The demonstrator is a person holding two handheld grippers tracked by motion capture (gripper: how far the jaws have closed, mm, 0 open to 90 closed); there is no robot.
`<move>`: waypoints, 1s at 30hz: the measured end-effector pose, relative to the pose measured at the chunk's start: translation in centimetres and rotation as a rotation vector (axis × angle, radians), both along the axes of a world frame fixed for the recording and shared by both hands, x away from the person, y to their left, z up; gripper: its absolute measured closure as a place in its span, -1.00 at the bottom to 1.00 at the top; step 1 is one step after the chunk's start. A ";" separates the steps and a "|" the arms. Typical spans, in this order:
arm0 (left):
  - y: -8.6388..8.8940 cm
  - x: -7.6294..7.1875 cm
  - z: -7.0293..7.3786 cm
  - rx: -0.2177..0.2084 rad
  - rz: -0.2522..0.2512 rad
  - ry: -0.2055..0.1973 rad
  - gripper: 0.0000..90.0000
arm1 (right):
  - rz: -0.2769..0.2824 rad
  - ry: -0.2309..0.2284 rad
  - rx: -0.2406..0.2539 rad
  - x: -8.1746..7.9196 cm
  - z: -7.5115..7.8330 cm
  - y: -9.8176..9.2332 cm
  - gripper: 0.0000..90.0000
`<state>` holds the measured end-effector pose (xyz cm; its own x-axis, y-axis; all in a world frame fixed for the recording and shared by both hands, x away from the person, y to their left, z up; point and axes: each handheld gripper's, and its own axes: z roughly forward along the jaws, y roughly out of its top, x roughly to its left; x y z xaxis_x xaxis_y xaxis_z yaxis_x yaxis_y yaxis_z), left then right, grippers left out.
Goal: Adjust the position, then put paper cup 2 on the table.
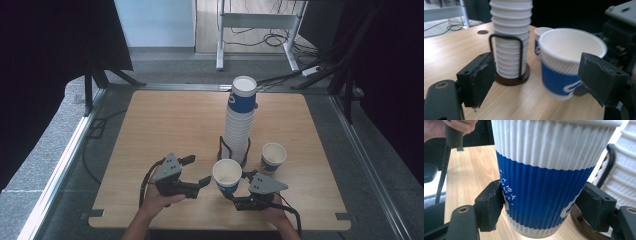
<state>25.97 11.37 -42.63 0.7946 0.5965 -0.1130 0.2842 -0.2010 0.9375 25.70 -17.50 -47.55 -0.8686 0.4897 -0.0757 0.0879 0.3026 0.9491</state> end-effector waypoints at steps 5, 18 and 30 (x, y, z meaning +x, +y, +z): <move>0.0 0.3 -0.4 0.024 0.017 0.017 -0.66 | -0.019 -0.008 0.026 0.1 0.4 -0.7 -0.42; -0.4 0.4 -1.1 0.063 0.035 0.031 -0.66 | -0.072 -0.042 0.070 0.1 1.8 -2.7 -0.42; -0.5 0.7 -1.4 0.072 0.035 0.052 -0.66 | -0.135 -0.066 0.096 0.0 2.7 -5.0 -0.42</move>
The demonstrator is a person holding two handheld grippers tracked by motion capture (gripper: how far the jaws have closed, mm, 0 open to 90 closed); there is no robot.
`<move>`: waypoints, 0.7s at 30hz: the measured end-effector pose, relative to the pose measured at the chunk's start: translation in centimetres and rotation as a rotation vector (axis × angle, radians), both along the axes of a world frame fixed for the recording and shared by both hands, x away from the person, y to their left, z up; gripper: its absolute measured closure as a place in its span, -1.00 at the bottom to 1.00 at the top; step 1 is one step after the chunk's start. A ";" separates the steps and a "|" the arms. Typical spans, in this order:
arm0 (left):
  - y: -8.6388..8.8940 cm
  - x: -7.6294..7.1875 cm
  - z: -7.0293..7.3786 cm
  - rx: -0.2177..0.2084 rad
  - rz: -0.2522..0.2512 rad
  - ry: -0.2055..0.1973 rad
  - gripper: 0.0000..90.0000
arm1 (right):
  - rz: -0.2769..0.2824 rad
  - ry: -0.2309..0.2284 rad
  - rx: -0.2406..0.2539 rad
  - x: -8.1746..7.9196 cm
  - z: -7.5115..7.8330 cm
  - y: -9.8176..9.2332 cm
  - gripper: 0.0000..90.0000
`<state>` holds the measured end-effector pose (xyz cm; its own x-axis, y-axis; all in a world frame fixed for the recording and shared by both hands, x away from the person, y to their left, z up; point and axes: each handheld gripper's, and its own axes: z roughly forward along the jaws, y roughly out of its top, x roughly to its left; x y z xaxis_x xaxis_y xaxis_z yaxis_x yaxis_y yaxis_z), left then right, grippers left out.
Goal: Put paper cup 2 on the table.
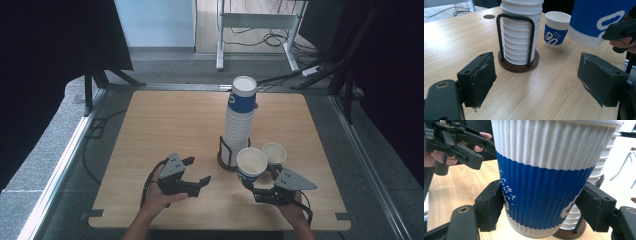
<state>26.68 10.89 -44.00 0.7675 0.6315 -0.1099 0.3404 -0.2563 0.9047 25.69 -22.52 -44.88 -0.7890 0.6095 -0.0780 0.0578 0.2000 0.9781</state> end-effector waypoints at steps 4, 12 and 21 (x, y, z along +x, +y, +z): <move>0.0 0.0 0.0 0.002 -0.002 0.000 -0.66 | -0.025 -0.009 0.012 -0.1 0.3 -0.9 -0.42; 0.0 0.0 0.0 0.009 -0.001 0.001 -0.66 | -0.115 -0.034 0.058 -0.4 1.3 -4.3 -0.42; -0.2 0.1 -0.2 0.020 -0.004 0.008 -0.66 | -0.191 -0.039 0.078 -0.3 1.3 -7.1 -0.42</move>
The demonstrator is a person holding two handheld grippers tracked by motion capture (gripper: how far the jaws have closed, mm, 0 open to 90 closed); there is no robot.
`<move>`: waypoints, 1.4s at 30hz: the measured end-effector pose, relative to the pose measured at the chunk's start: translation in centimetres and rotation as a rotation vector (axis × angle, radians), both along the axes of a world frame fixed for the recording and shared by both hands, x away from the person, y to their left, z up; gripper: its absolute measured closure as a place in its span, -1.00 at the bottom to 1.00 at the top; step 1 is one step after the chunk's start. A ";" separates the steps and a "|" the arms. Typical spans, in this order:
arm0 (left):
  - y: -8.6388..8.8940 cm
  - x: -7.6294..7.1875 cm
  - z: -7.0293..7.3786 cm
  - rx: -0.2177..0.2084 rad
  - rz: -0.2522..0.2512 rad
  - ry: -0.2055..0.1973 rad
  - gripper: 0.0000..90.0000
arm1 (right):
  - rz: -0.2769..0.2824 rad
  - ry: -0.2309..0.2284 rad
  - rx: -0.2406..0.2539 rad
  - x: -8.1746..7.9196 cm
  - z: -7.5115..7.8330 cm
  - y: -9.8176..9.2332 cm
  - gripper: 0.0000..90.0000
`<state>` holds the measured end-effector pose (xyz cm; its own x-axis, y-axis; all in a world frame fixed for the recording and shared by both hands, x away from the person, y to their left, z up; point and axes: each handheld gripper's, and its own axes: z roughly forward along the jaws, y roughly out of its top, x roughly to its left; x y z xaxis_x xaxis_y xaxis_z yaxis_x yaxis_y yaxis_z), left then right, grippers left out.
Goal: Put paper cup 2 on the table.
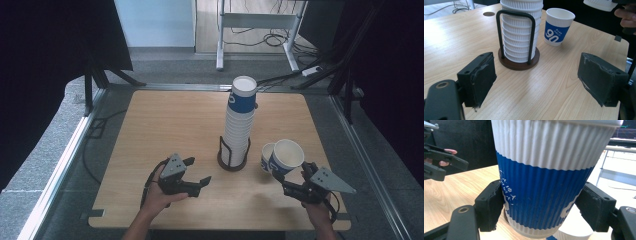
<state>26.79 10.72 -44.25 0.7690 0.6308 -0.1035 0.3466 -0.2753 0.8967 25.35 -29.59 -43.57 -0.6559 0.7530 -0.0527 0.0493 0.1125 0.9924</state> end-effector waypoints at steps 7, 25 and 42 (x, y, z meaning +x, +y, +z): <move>0.1 0.0 -0.1 0.007 0.002 0.001 -0.66 | -0.014 0.007 0.009 0.2 -0.2 -0.3 -0.42; 0.3 0.0 -0.1 0.017 0.001 0.002 -0.66 | -0.158 -0.002 0.045 0.2 -0.1 -4.8 -0.42; 0.2 0.0 -0.4 0.032 -0.004 0.005 -0.66 | -0.286 0.131 0.015 2.1 -3.5 -7.1 -0.42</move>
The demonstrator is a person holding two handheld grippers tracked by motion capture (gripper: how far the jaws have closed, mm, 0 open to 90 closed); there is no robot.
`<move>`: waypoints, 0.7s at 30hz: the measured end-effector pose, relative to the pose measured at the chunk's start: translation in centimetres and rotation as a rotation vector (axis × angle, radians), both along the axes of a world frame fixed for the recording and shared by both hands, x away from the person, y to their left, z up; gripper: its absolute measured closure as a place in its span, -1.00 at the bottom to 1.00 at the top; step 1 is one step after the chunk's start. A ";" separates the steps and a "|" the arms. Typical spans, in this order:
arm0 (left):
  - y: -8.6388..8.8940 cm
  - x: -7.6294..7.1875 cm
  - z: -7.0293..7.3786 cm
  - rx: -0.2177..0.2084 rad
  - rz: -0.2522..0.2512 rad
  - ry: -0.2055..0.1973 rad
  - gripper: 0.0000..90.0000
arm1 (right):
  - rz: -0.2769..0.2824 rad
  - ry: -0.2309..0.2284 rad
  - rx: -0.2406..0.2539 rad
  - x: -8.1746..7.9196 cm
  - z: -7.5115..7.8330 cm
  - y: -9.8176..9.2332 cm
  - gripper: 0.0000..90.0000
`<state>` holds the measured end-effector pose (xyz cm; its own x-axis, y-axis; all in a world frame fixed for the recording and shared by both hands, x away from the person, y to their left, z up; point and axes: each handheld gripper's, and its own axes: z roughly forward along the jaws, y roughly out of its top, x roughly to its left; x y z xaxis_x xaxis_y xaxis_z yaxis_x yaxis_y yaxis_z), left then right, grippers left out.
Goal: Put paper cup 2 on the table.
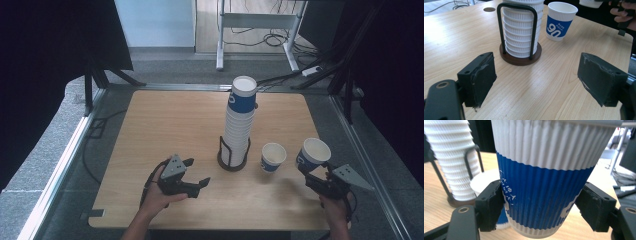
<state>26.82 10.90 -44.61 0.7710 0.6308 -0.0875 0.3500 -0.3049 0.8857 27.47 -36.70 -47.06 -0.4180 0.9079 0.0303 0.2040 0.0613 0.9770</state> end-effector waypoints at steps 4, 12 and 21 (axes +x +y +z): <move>-0.1 0.0 -0.1 0.004 -0.002 0.001 -0.66 | -0.015 0.047 -0.033 0.6 -0.8 0.1 -0.42; -0.2 0.1 -0.3 0.010 -0.004 0.004 -0.66 | -0.030 0.127 -0.084 1.7 -2.1 0.6 -0.42; -0.3 0.1 -0.3 0.013 -0.005 0.005 -0.66 | -0.044 0.192 -0.154 2.6 -3.1 1.1 -0.42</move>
<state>26.89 10.59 -44.94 0.7738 0.6280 -0.0831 0.3528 -0.3182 0.8799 30.10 -35.62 -50.20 -0.3780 0.9251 -0.0348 0.3903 0.1934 0.9001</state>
